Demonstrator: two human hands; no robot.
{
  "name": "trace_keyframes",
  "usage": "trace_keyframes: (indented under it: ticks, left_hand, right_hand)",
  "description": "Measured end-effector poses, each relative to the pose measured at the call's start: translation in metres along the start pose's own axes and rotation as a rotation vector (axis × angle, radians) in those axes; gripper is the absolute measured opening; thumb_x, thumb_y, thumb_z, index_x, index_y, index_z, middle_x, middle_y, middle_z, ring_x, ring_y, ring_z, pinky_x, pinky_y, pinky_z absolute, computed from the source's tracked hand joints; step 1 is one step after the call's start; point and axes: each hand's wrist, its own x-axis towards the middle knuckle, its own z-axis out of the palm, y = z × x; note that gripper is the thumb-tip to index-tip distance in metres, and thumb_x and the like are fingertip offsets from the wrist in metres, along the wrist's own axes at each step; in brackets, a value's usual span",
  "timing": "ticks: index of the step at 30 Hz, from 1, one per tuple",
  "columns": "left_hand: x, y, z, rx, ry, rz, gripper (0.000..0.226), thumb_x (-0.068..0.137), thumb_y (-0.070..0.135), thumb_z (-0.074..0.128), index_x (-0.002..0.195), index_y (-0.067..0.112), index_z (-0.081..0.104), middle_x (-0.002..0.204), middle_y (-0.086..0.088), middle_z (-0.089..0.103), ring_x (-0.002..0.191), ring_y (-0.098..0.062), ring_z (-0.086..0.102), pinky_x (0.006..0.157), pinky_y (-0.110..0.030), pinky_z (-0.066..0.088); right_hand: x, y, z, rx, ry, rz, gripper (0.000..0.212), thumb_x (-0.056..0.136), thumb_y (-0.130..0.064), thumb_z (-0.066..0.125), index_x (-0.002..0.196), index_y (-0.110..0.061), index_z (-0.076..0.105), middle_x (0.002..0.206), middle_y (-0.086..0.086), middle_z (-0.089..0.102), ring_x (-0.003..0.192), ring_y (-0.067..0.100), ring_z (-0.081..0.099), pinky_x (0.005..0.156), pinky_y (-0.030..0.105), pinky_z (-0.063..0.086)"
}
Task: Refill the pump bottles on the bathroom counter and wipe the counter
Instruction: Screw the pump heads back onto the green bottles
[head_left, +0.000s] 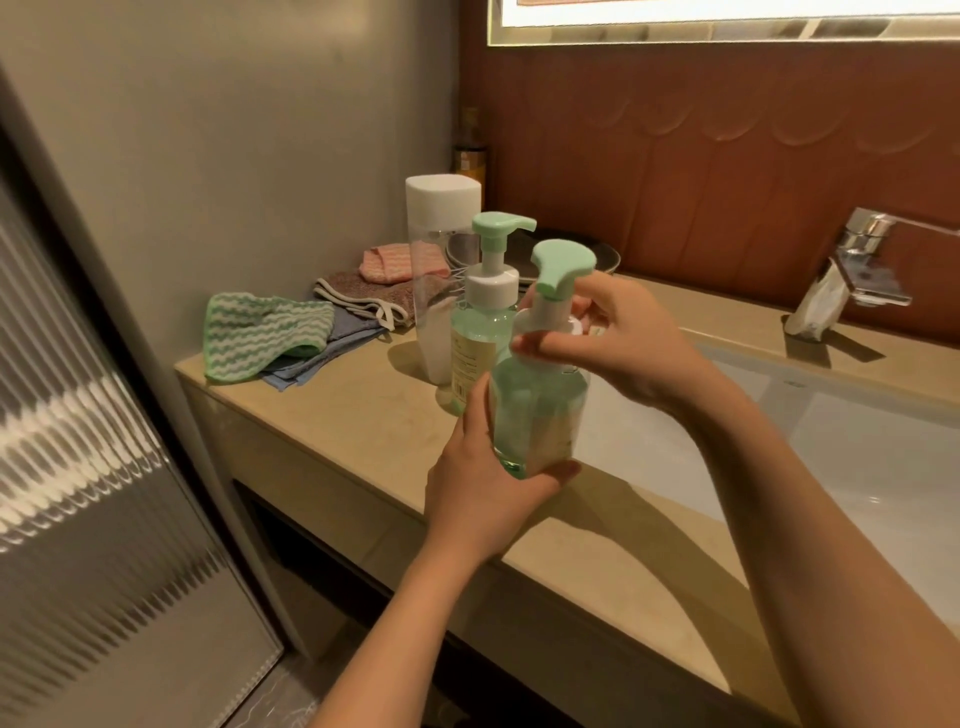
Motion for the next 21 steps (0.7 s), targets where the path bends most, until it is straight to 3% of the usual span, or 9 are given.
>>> trace_keyframes:
  ticks: [3, 7, 9, 12, 15, 18, 21]
  left_hand:
    - [0.001, 0.0, 0.0, -0.003, -0.001, -0.007, 0.108, 0.06, 0.06, 0.077, 0.143, 0.04, 0.012, 0.134, 0.011, 0.05, 0.116, -0.016, 0.053, 0.092, -0.043, 0.049]
    - [0.0, 0.0, 0.0, 0.002, -0.009, 0.004, 0.106, 0.062, 0.058, 0.078, 0.144, 0.038, 0.013, 0.133, 0.011, 0.05, 0.116, -0.014, 0.052, 0.092, -0.04, 0.049]
    - [0.0, 0.0, -0.001, 0.014, -0.009, 0.013, 0.106, 0.062, 0.057, 0.077, 0.144, 0.037, 0.012, 0.133, 0.011, 0.049, 0.116, -0.015, 0.052, 0.092, -0.039, 0.049]
    - [0.0, 0.0, -0.001, 0.016, -0.011, 0.013, 0.107, 0.062, 0.057, 0.077, 0.145, 0.037, 0.013, 0.134, 0.01, 0.049, 0.116, -0.015, 0.052, 0.092, -0.04, 0.049]
    - [0.0, 0.0, -0.001, 0.022, -0.008, 0.009, 0.108, 0.062, 0.059, 0.077, 0.144, 0.036, 0.012, 0.136, 0.009, 0.048, 0.117, -0.016, 0.052, 0.092, -0.043, 0.049]
    - [0.001, 0.0, -0.001, 0.011, -0.002, 0.001, 0.107, 0.06, 0.058, 0.078, 0.144, 0.036, 0.015, 0.134, 0.009, 0.051, 0.117, -0.017, 0.053, 0.091, -0.041, 0.049]
    - [0.0, 0.0, 0.0, -0.015, 0.009, -0.014, 0.106, 0.059, 0.056, 0.08, 0.145, 0.032, 0.022, 0.133, 0.008, 0.051, 0.117, -0.018, 0.053, 0.093, -0.04, 0.048]
  right_hand:
    - [-0.001, 0.004, 0.005, -0.023, 0.08, 0.016, 0.034, 0.072, -0.046, 0.073, 0.101, -0.034, 0.058, 0.109, -0.003, 0.059, 0.104, 0.017, 0.053, 0.082, 0.03, 0.046]
    - [-0.003, 0.002, 0.009, -0.059, 0.167, -0.029, 0.039, 0.068, -0.062, 0.065, 0.094, -0.033, 0.062, 0.098, -0.009, 0.062, 0.093, 0.008, 0.055, 0.072, 0.022, 0.043]
    - [-0.006, 0.003, 0.008, -0.098, 0.187, -0.051, 0.031, 0.072, -0.061, 0.06, 0.091, -0.036, 0.062, 0.092, -0.013, 0.061, 0.089, 0.001, 0.053, 0.069, 0.02, 0.04]
    - [-0.008, 0.004, 0.007, -0.149, 0.183, -0.039, 0.033, 0.075, -0.063, 0.06, 0.093, -0.036, 0.062, 0.094, -0.012, 0.06, 0.09, 0.003, 0.053, 0.071, 0.018, 0.04]
    - [-0.008, -0.003, 0.003, -0.153, 0.159, -0.018, 0.039, 0.071, -0.062, 0.057, 0.096, -0.034, 0.065, 0.096, -0.009, 0.063, 0.094, 0.011, 0.054, 0.077, 0.028, 0.046]
    - [-0.004, -0.004, 0.008, -0.189, 0.18, -0.027, 0.035, 0.071, -0.058, 0.068, 0.093, -0.033, 0.058, 0.086, -0.02, 0.054, 0.087, 0.007, 0.05, 0.076, 0.033, 0.047]
    - [0.0, 0.001, 0.024, -0.255, 0.248, -0.03, 0.051, 0.066, -0.074, 0.058, 0.095, -0.033, 0.051, 0.087, -0.017, 0.051, 0.088, 0.015, 0.051, 0.077, 0.044, 0.049]
